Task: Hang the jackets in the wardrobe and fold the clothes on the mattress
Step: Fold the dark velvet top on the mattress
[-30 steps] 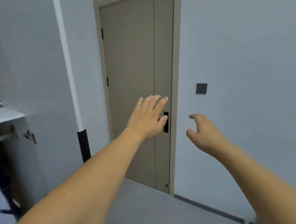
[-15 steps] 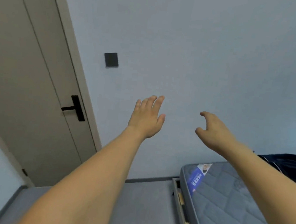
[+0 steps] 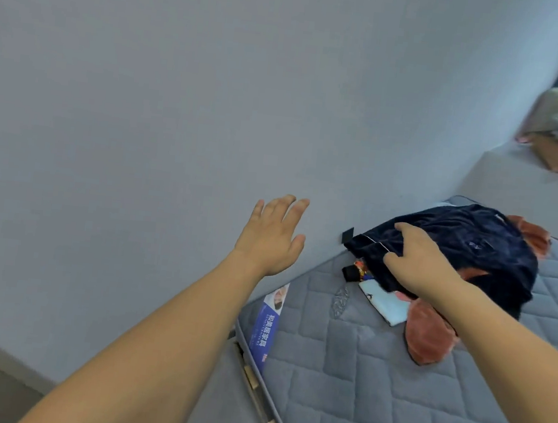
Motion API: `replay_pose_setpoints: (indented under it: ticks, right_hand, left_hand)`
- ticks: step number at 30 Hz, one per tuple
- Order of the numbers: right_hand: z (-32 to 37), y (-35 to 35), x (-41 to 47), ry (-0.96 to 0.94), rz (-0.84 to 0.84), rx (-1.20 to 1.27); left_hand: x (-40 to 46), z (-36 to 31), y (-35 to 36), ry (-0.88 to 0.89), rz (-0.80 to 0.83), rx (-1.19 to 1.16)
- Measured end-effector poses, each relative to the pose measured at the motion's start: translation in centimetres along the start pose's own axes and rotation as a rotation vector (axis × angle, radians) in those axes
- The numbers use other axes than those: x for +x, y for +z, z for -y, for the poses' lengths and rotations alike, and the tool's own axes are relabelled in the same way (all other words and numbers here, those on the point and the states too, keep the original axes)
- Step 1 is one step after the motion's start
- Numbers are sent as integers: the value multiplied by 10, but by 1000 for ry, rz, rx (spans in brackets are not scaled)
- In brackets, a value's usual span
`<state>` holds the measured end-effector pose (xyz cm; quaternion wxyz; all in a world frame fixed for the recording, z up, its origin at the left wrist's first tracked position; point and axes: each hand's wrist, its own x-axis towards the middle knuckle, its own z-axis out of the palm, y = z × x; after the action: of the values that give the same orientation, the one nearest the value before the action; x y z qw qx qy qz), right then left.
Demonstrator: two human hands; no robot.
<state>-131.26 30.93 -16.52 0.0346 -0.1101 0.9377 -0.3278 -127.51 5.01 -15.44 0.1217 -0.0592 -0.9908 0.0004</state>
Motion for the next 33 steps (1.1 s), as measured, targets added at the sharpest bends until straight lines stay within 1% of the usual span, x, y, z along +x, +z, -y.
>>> replay_pose_setpoints:
  ticks: [3,6,12,14,18,21,23,26,28,29,30,31,33]
  right_hand:
    - [-45,15,34,92,-5,13]
    - [-101,48,76,189,12,-19]
    - [-229,149,175,411,-25,4]
    - [-268,182,209,431,-41,-31]
    - [-347,238,275,392,-94,-133]
    - [-413,280,320,343,-124,-299]
    - [-455,308,345,337,-65,-402]
    - [-508,339,373,342,-20,-452]
    - [-534,360,381,280,-122,-502]
    - [-543,372,381,236,-194,-525]
    - [-551,382,380,204,-264,-539]
    - [-557,390,379,181,-324,-544]
    - [-560,398,381,154,-375,-527]
  left_hand:
    - [46,-2,51,32,86,-14]
    - [98,-2,119,42,168,-55]
    - [198,-20,307,195,376,-64]
    - [221,-25,371,257,424,-60]
    - [279,-34,477,338,447,-122]
    - [333,-39,546,337,422,-175]
    - [362,-43,593,325,382,-197]
    - [392,-55,655,355,298,-224]
    - [401,-65,695,359,316,-262]
    - [399,-69,714,330,330,-305]
    - [392,-72,731,290,311,-353]
    - [384,-75,747,254,235,-387]
    - [368,-76,770,211,56,-396]
